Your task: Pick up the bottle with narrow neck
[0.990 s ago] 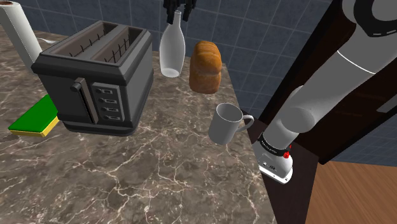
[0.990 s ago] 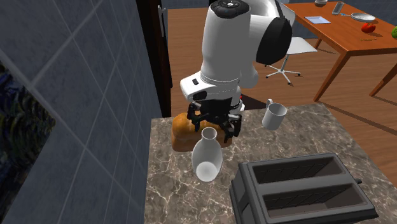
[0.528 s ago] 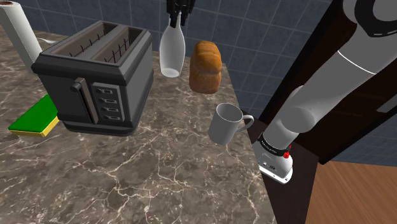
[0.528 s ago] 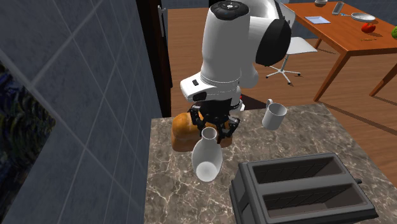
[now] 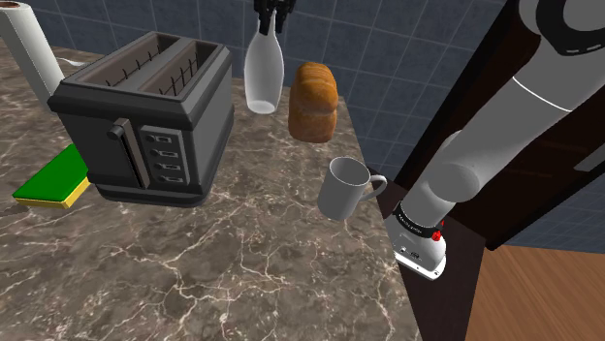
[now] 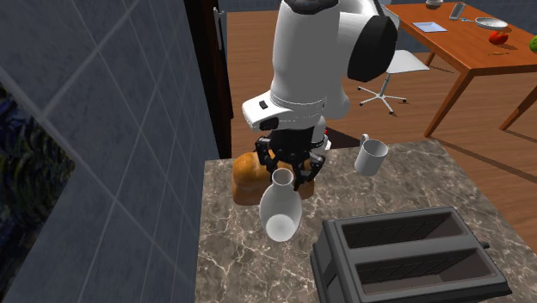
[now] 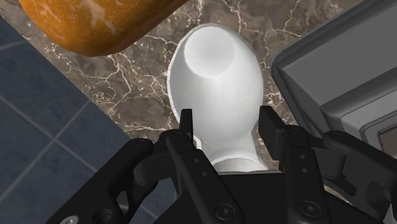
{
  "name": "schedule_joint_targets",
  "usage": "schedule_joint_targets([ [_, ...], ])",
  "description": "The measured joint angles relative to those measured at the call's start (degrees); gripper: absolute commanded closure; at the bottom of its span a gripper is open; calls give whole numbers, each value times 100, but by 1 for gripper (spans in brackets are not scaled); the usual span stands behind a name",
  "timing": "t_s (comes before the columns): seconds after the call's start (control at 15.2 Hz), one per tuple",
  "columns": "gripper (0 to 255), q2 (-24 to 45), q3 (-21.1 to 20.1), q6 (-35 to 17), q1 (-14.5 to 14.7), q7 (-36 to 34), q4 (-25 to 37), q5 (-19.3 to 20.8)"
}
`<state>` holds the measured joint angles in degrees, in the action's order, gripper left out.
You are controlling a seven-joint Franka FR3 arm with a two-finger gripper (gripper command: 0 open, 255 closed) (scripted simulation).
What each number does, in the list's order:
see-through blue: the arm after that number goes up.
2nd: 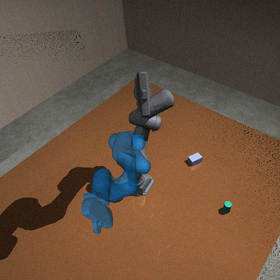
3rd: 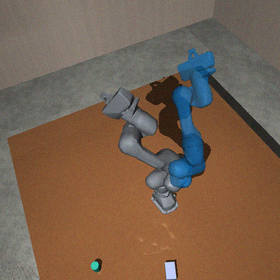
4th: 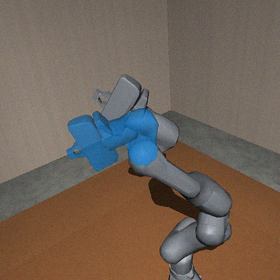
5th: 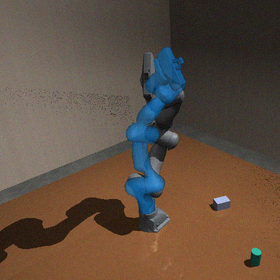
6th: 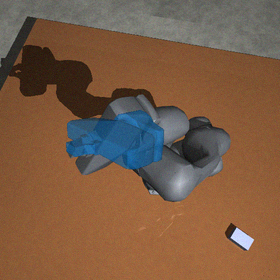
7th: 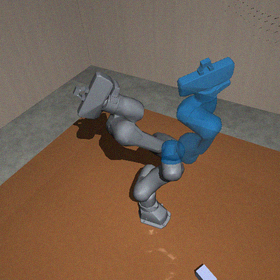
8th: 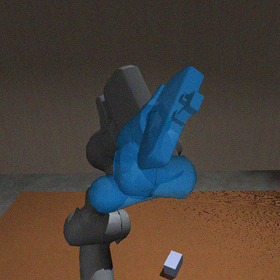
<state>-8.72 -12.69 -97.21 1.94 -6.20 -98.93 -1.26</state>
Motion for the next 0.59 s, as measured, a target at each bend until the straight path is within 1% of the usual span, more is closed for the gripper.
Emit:
schedule_joint_targets([
  [0.59,255,250,-31,759,9,-56,1004,57],
])
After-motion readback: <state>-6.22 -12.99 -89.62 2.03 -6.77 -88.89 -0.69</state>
